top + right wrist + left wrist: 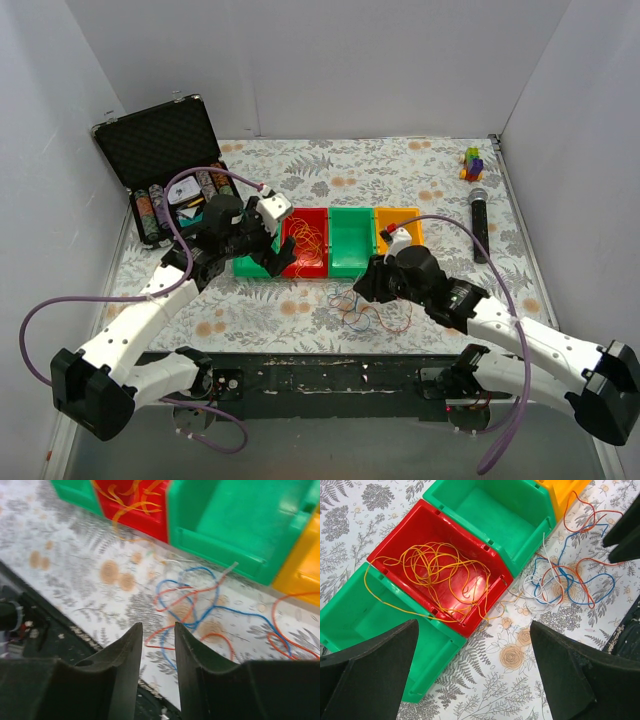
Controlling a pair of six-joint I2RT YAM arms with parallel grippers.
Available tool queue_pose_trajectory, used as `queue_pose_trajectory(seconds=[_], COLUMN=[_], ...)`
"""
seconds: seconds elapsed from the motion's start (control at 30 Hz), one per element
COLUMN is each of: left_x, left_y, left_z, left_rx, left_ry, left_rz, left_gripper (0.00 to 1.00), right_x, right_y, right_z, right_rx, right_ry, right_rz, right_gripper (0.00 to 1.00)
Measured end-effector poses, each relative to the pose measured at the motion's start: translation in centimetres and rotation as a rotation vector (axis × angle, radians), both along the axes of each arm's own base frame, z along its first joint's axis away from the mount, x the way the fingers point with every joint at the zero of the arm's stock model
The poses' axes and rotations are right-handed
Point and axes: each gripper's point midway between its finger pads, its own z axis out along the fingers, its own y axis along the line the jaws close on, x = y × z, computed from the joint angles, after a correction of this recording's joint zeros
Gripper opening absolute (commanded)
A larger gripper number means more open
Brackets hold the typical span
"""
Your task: Untangle the cables
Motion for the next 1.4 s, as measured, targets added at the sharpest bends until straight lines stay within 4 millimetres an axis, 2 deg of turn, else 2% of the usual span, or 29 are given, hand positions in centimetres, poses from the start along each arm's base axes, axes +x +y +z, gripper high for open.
queue_pose_trajectory(seconds=[0.07, 0.2, 0.27, 0.37, 0.5, 0.6, 0.67, 0.77, 0.8, 0.93, 1.0, 1.13, 1.3, 1.4], left_x=[-0.1, -0.3, -0.5, -0.6, -0.6, -0.6, -0.6, -0.6, -0.6, -0.5, -0.5, -0.4, -0.4, -0.4], left_y=[-0.2, -0.5, -0.7, -0.8, -0.9, -0.8, -0.8, -0.8, -0.8, -0.8, -0.7, -0.7, -0.7, -0.7], left_z=[0.0, 0.0, 0.0, 0.0, 0.0, 0.0, 0.0, 0.0, 0.0, 0.0, 0.0, -0.1, 0.0, 0.0], left_rx=[-0.002, -0.003, -0.002, 0.0, 0.0, 0.0, 0.001, 0.001, 0.002, 0.006, 0.009, 0.011, 0.013, 0.012], left_ry=[0.002, 0.002, 0.001, -0.001, 0.0, -0.001, -0.001, -0.002, -0.002, -0.007, -0.01, -0.013, -0.015, -0.015], left_rz=[-0.006, -0.019, -0.027, -0.034, -0.036, -0.035, -0.035, -0.035, -0.035, -0.034, -0.034, -0.032, -0.032, -0.032], left_gripper=[0.94, 0.94, 0.94, 0.94, 0.94, 0.94, 0.94, 0.94, 0.94, 0.94, 0.94, 0.94, 0.94, 0.94], right_x=[0.6, 1.6, 2.1, 2.4, 2.3, 1.8, 1.3, 0.5, 0.2, 0.2, 0.4, 0.7, 1.0, 1.5], right_y=[-1.1, -4.6, -6.5, -8.8, -11.0, -12.1, -12.8, -13.8, -14.2, -14.6, -14.3, -13.4, -13.0, -12.4], right_z=[-2.2, -5.4, -5.8, -5.5, -5.7, -6.9, -8.2, -10.1, -10.6, -11.3, -11.3, -11.4, -10.5, -7.5], right_rx=[-0.084, -0.252, -0.304, -0.345, -0.395, -0.432, -0.461, -0.504, -0.513, -0.513, -0.5, -0.46, -0.423, -0.349], right_ry=[0.037, 0.079, 0.072, 0.048, 0.049, 0.07, 0.091, 0.125, 0.134, 0.144, 0.141, 0.135, 0.11, 0.062], right_rz=[-0.065, -0.228, -0.316, -0.417, -0.511, -0.538, -0.547, -0.561, -0.568, -0.589, -0.588, -0.568, -0.553, -0.55], right_gripper=[0.46, 0.68, 0.77, 0.84, 0.86, 0.79, 0.67, 0.45, 0.41, 0.4, 0.34, 0.01, 0.01, 0.01])
